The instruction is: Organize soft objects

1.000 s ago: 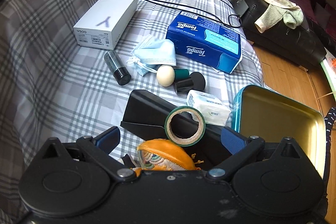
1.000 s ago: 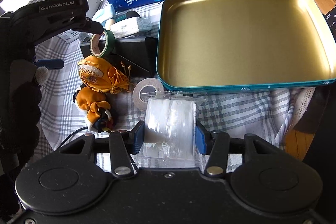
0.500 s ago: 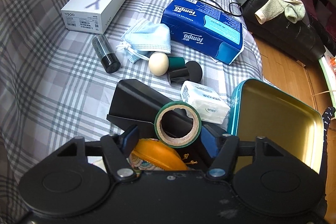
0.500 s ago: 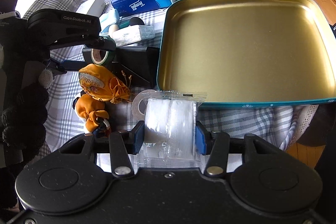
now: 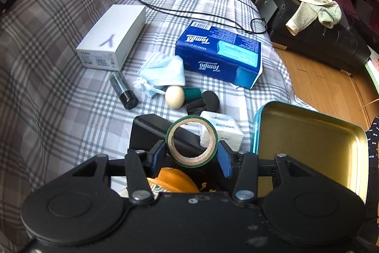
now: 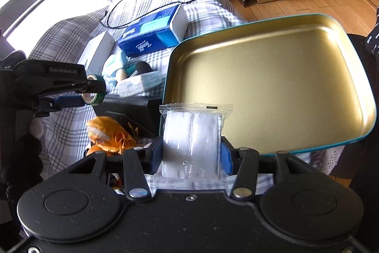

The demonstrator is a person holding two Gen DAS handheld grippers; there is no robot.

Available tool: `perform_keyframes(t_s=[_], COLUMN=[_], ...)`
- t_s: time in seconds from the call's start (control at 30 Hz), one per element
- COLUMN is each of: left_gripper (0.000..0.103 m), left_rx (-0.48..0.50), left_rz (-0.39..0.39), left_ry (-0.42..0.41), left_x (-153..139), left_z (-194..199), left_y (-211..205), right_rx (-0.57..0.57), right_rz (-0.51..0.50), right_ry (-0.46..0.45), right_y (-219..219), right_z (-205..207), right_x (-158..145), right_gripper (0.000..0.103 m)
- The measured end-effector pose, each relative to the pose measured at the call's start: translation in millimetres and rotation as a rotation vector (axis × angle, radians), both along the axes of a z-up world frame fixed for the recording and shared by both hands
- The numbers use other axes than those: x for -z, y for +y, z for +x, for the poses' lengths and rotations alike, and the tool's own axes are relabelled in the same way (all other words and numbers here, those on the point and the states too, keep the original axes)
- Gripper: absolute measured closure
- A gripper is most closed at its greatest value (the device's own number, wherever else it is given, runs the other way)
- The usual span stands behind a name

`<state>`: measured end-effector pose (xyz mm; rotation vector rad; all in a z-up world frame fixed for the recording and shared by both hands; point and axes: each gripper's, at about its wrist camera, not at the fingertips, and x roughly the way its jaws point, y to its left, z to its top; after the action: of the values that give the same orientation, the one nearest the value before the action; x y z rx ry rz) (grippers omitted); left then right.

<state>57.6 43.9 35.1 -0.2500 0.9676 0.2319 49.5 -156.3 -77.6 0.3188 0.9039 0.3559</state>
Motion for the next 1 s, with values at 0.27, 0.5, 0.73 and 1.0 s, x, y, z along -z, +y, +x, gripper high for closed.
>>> perform_keyframes(t_s=[0.27,0.5,0.73,1.0], left_gripper=[0.059,0.059,0.059,0.051], left_rx=[0.161,0.259,0.284,0.281], left_rz=[0.040,0.074,0.087,0.075], left_ry=[-0.015,0.057,0.128,0.217], left_x=[-15.8,10.6,38.3,75.3], left_z=[24.6,48.1,57.5,53.8], left_y=[-70.0,-124.8,-138.1,-130.6], right_rx=[0.179,0.272,0.266,0.255], right_rz=[-0.098,-0.136,-0.139,-0.132], right_ry=[-0.079,-0.095,-0.086,-0.069], right_y=[-37.0,-65.2,-71.0,-70.4], right_z=[22.8,38.8,49.2,56.4], right_x=[-8.2,-5.9,-2.8,2.3], right_gripper=[0.054,0.054,0.053,0.038])
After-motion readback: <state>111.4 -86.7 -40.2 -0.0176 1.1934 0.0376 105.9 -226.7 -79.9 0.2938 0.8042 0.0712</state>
